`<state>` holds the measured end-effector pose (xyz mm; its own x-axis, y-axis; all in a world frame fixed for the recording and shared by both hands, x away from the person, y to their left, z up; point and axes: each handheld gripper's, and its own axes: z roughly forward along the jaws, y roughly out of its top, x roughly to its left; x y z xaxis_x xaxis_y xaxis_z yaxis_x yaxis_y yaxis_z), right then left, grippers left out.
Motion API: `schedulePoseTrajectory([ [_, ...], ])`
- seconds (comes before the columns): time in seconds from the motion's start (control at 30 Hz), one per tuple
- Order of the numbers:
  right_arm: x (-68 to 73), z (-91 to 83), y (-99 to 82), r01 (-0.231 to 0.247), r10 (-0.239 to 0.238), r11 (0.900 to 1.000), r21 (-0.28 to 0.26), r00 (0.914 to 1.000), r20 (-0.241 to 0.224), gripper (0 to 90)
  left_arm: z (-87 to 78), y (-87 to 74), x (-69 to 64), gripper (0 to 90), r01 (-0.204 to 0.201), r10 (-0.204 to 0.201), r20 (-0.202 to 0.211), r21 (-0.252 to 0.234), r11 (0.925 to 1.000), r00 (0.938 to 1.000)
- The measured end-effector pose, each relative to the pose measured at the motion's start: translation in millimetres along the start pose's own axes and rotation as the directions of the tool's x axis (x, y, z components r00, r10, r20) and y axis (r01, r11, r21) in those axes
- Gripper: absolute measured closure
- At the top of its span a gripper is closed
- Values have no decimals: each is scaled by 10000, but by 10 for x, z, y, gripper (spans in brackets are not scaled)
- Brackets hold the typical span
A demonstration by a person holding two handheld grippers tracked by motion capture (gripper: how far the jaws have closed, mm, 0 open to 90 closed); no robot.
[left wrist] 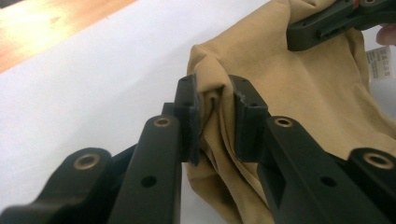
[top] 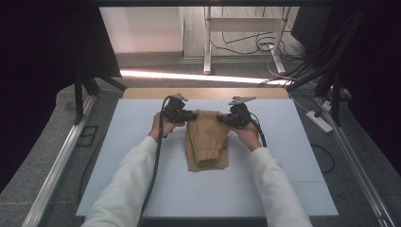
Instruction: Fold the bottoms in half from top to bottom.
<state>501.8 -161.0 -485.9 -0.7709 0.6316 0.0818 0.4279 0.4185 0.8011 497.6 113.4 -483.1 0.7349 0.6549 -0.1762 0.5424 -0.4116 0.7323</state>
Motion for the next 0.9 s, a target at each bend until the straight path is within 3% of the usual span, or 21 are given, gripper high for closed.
schedulePoseTrajectory([
  [0.23, -7, 15, 23, 7, -7, 10000, 53, 9999, 130, 801, 12, -11, 8, 701, 138, -139, -278, -42, 9999, 9995],
  [0.27, -6, 17, 18, 15, -15, 10000, 50, 9999, 120, 778, 9, -11, 2, 654, 172, -175, -519, -70, 9998, 9985],
  [0.3, -3, 19, 13, 48, -49, 10000, 48, 9998, 173, 716, 3, -10, -5, 536, 229, -239, -705, -145, 9996, 9972],
  [0.33, 4, 17, 11, 125, -127, 9999, 39, 9991, 409, 593, -3, -3, -12, 349, 291, -299, -905, -98, 9995, 9954],
  [0.37, 5, 11, 11, 78, -79, 10000, 17, 9981, 618, 502, -16, 1, -18, 239, 314, -311, -1132, 11, 9995, 9931],
  [0.4, -1, 2, 11, -42, 41, 10000, 11, 9979, 639, 476, -33, -4, -21, 218, 336, -332, -1114, 19, 9994, 9932],
  [0.5, -14, -40, 3, -235, 245, 9996, -136, 9962, 837, 378, -96, -36, -42, 224, 310, -318, -1039, -97, 9995, 9941],
  [0.77, 77, -180, -73, -535, 537, 9980, -332, 9985, 42, 355, -254, -167, -130, 248, 283, -296, -670, -196, 9994, 9973],
  [0.9, 177, -262, -158, -363, 351, 9988, -318, 9987, -363, 356, -342, -273, -232, 253, 92, -100, -563, -140, 9999, 9984],
])
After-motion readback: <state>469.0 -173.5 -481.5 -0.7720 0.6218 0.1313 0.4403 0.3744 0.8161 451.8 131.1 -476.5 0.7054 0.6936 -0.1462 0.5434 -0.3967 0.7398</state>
